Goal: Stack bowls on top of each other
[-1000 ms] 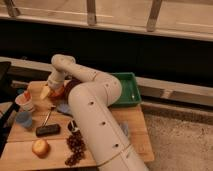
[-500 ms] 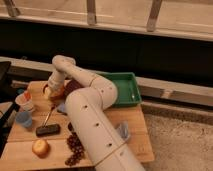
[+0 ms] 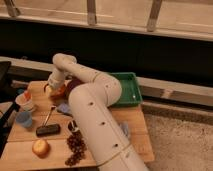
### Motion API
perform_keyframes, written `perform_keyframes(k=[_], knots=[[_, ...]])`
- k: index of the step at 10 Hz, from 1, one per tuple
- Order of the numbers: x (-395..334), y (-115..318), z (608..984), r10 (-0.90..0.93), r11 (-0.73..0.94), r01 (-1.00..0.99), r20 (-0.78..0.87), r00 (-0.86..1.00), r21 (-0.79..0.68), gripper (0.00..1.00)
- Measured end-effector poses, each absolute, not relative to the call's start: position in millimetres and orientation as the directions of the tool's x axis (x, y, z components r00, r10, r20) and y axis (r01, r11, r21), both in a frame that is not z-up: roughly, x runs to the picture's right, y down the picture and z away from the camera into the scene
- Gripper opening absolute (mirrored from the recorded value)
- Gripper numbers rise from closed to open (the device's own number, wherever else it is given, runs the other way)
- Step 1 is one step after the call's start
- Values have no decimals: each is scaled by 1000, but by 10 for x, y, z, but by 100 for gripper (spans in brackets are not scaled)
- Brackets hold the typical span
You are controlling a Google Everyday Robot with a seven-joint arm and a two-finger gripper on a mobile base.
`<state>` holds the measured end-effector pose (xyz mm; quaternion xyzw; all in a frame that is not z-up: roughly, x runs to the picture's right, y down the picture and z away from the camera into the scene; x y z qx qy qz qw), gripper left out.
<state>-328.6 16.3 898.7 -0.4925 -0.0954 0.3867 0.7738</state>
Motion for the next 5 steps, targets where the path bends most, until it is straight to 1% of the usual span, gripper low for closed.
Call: perform_keyframes(k=[5], knots=[[-3129,-486,8259,758,354,-538,-102,644,-765,0]])
